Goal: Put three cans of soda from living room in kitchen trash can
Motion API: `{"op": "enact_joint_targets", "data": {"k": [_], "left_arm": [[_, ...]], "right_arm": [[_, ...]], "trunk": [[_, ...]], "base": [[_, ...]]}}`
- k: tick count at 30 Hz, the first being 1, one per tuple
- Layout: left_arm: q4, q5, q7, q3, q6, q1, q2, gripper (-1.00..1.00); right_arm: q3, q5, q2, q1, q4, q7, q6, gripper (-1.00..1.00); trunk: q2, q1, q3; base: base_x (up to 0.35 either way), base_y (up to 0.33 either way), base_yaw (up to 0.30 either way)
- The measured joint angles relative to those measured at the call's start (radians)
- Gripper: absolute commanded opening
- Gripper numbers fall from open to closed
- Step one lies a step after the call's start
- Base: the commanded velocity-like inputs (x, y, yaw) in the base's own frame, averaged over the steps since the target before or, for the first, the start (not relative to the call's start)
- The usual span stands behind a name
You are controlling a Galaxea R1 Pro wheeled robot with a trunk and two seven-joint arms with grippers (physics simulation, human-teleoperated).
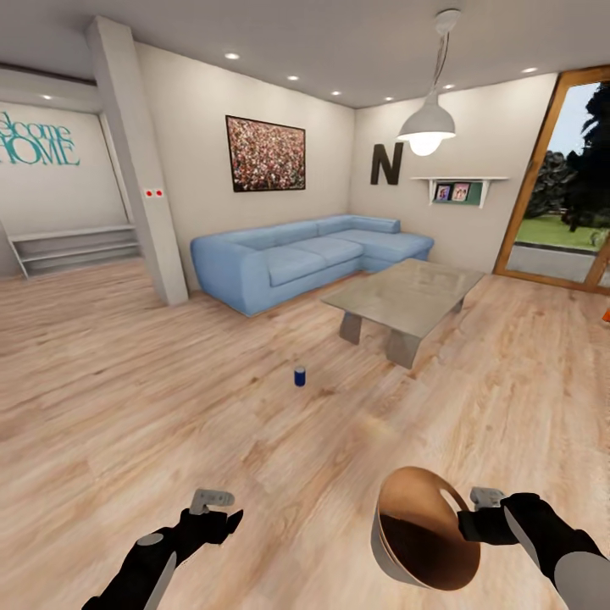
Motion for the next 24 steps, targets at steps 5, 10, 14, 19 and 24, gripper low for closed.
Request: {"op": "enact_joint_targets", "data": {"k": [5,10,14,19,24], "left_arm": [[0.001,0.000,0.000,0.000,0.000,0.000,0.000,1.00],[0.002,-0.001,0.000,0.000,0.000,0.000,0.000,1.00],[0.002,0.000,0.000,0.000,0.000,0.000,0.000,1.00],[0.002,0.000,0.001,0.000,0.000,-0.001,0.000,1.00],[0.002,-0.001,0.001,0.000,0.000,0.000,0.000,1.00]], "right_arm": [[0.000,0.004,0.000,0.000,0.000,-0.001,0.003,-1.00],[-0.005,0.006,-0.002,0.000,0.000,-0.004,0.010,-1.00],[-0.007,0.005,-0.003,0.000,0.000,-0.004,0.011,-1.00],[-0.009,0.007,-0.008,0.000,0.001,-0.008,0.012,-1.00],[-0.009,0.005,-0.011,0.000,0.001,-0.027,0.014,-1.00]], "trunk": [[0.000,0.000,0.002],[0.000,0.000,0.002],[0.000,0.000,0.002],[0.000,0.000,0.002],[0.000,0.000,0.002]], "base": [[0.309,0.181,-0.214],[0.309,0.181,-0.187],[0.309,0.181,-0.177],[0.309,0.181,-0.155],[0.309,0.181,-0.144]]}}
